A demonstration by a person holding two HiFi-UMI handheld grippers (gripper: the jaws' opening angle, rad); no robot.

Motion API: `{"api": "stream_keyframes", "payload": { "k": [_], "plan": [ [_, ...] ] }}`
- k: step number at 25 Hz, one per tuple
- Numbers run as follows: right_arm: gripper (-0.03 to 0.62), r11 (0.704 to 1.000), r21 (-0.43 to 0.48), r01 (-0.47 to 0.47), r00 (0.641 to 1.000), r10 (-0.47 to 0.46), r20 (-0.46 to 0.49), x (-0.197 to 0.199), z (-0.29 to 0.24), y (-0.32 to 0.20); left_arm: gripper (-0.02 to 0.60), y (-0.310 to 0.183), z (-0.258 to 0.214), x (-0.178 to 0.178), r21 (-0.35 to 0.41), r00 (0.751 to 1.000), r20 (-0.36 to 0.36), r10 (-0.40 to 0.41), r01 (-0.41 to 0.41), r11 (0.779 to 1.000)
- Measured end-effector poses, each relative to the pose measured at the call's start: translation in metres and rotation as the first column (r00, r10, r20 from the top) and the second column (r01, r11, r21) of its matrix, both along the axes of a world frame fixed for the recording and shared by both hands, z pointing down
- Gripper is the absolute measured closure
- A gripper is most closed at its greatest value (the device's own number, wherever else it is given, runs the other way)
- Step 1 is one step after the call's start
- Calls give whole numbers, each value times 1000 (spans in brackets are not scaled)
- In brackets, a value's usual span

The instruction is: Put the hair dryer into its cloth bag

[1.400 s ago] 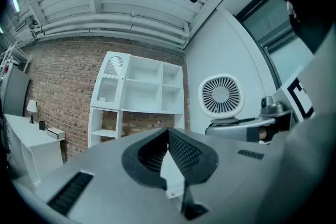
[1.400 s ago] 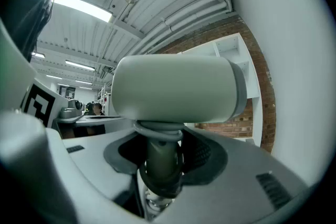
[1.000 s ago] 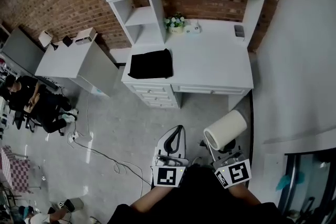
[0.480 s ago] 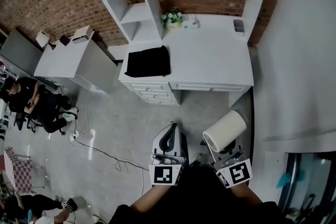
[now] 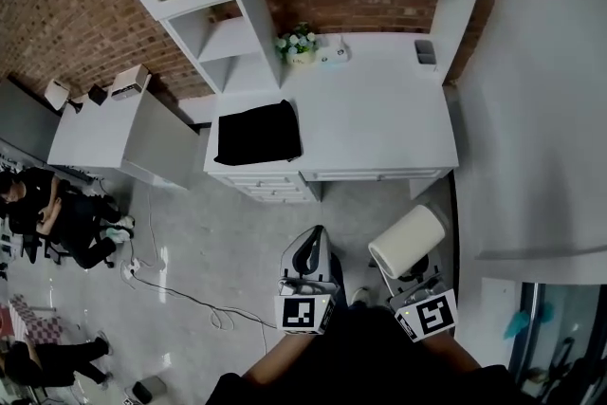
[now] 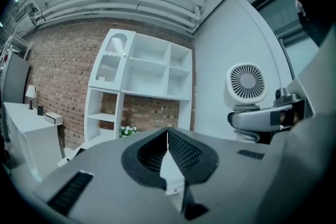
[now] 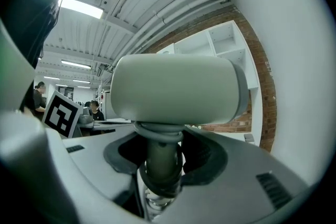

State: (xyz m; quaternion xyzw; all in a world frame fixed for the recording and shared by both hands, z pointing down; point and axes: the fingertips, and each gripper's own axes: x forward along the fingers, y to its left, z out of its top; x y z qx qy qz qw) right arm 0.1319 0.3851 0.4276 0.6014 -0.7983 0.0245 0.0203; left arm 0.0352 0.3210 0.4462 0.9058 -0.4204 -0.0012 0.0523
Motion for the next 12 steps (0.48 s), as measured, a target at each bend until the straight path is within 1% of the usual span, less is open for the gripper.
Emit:
{"api": "stream_keyframes", "payload": {
  "k": [3, 5, 9, 12],
  "plan": [
    [399, 1000, -14, -14, 1000, 13, -17, 0, 0, -37, 563, -39, 6, 0, 0, 1000, 10, 20, -20, 1000],
    [399, 1000, -20, -10, 1000, 10, -25, -3, -1, -65, 563, -70, 10, -6, 3, 1000, 17, 17, -18, 1000],
    [399, 998, -63, -8, 1000, 6, -30, -12, 4, -127, 562, -136, 25, -24, -37, 999, 47, 0, 1, 999],
    [399, 994, -105, -14, 999, 11, -30, -23, 9, -173, 561, -183, 37, -40, -81, 999, 49, 4, 0, 997]
  ]
}}
